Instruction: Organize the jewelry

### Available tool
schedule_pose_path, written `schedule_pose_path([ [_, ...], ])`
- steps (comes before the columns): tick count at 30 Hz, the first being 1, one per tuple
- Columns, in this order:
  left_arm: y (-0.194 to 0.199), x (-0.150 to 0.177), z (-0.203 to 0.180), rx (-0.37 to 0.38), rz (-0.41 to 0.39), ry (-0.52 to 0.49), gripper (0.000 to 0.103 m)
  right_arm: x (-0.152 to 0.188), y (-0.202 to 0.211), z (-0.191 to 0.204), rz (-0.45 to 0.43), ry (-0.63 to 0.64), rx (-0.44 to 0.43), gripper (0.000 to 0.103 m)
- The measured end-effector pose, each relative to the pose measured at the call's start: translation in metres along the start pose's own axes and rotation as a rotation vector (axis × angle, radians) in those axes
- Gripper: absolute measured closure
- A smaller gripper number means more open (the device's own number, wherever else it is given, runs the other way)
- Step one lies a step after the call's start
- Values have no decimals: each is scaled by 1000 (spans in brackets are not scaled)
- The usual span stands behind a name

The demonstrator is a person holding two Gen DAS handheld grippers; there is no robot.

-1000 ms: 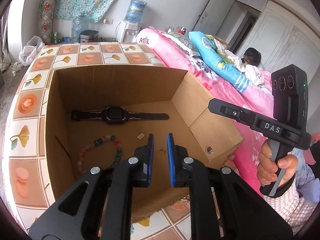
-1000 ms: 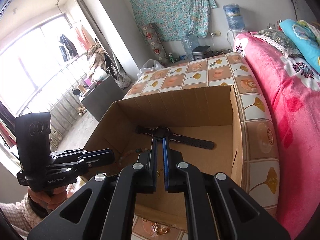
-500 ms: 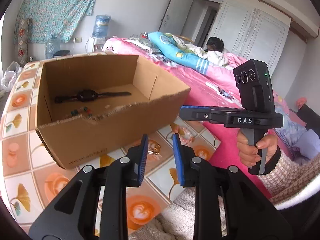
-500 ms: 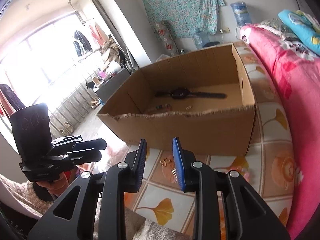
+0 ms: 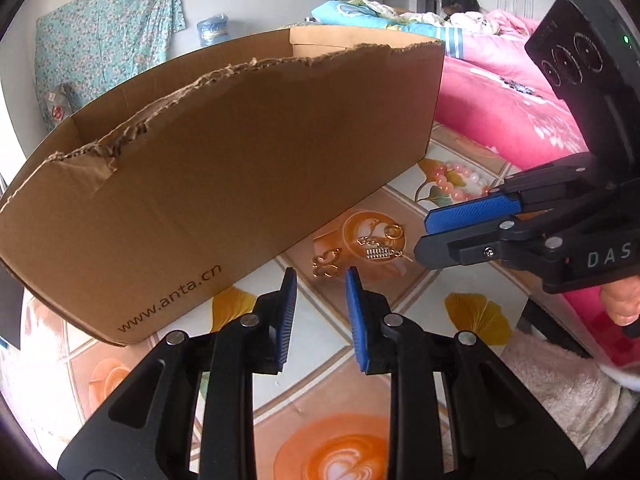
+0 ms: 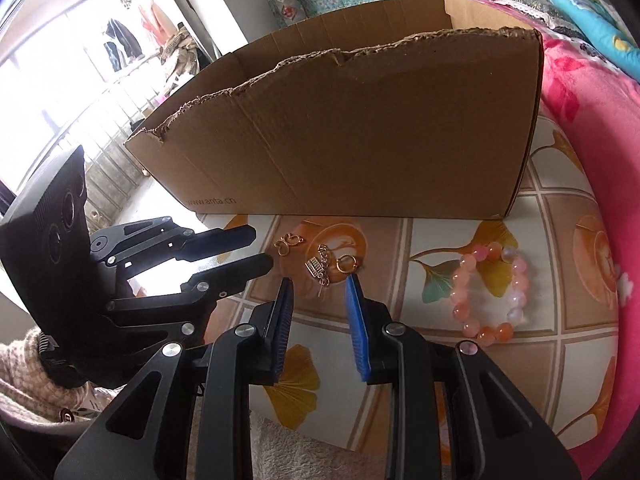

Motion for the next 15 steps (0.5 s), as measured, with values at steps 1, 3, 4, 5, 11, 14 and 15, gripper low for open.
schedule_pose_path([
  [1, -2, -2, 0, 5, 1, -12, 79, 0, -1, 0, 1, -4, -4, 76],
  [3, -4, -2, -5, 11, -8, -35, 79, -2, -2, -1, 2, -11, -8, 76],
  [4, -4, -2, -6, 17, -10, -41, 79, -2, -3, -1, 3, -14, -10, 76],
  [5, -5, -3, -6, 24, -13, -41, 79, -4, -4, -3, 3, -16, -12, 76],
  [11, -12, -8, -2, 83, -23, -19, 80, -5, -5, -12, 7, -31, -24, 76],
  [14, -15, -12, -5, 84, -17, -41, 84, -6, -5, -15, 5, -35, -25, 76],
  [15, -16, -12, -5, 86, -16, -42, 85, -8, -5, -16, 6, -35, -27, 76],
])
Point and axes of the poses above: each gripper's, at about its wrist camera, not at the fingertips, and y roughly against the way its jaws point, z to its left, x to its underside, the point moved 5 cm from there along -y, roughly the way its jaws point, and after that the axes turned 3 degrees about -y, right-handed, at the moved point
